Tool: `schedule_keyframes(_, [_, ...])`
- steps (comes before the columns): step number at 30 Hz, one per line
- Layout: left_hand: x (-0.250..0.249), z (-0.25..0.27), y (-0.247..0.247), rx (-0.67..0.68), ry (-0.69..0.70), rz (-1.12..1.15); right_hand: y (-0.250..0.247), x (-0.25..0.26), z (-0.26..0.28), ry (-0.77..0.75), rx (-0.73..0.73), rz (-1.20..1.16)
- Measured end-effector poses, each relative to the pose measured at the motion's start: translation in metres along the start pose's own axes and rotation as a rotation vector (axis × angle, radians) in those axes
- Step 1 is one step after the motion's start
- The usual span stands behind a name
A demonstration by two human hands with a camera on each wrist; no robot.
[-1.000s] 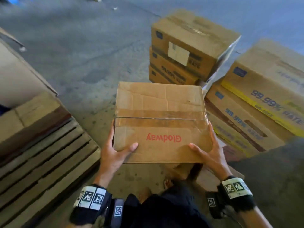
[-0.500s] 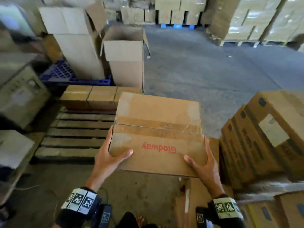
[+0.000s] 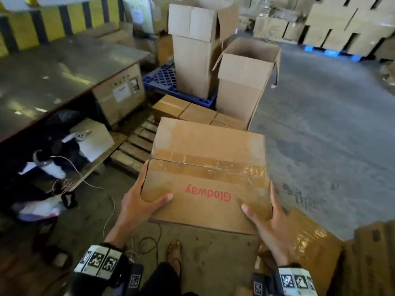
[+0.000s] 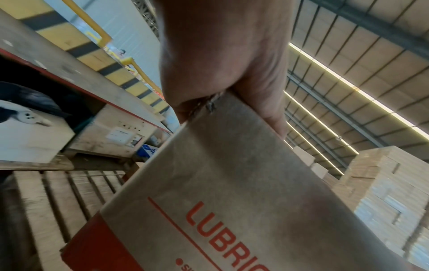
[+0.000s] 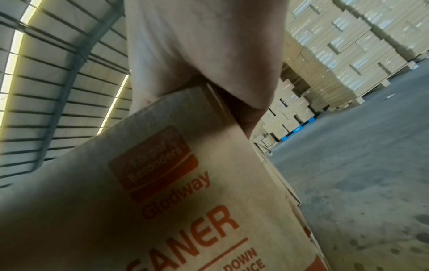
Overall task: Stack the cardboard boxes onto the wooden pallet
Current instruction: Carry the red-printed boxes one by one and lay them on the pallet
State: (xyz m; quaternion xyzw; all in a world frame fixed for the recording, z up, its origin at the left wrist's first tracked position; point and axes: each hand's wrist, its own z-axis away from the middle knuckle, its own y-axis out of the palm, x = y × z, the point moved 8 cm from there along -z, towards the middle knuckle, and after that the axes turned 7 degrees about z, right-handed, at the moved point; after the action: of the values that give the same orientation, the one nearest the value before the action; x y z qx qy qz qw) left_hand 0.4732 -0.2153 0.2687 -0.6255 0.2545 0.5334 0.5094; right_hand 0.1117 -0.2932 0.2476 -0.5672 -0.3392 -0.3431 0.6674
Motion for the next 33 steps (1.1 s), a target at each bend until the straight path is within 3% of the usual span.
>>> schedule_keyframes(5, [0.026, -0.041, -0.021, -0.003, -0.09, 0.008, 0.04, 0.021, -0.042, 0.041, 0.079, 0.019])
schedule_keyframes(12, [0.058, -0.139, -0.069, -0.005, -0.203, 0.017, 0.12, 0.072, -0.127, 0.081, 0.121, 0.046])
schedule_keyframes(23, [0.079, -0.276, -0.163, -0.039, -0.276, 0.051, 0.233, 0.152, -0.26, 0.001, 0.223, 0.045])
schedule_keyframes(33, [0.099, -0.406, -0.195, -0.115, -0.351, 0.052, 0.316, 0.205, -0.404, -0.001, 0.353, 0.029])
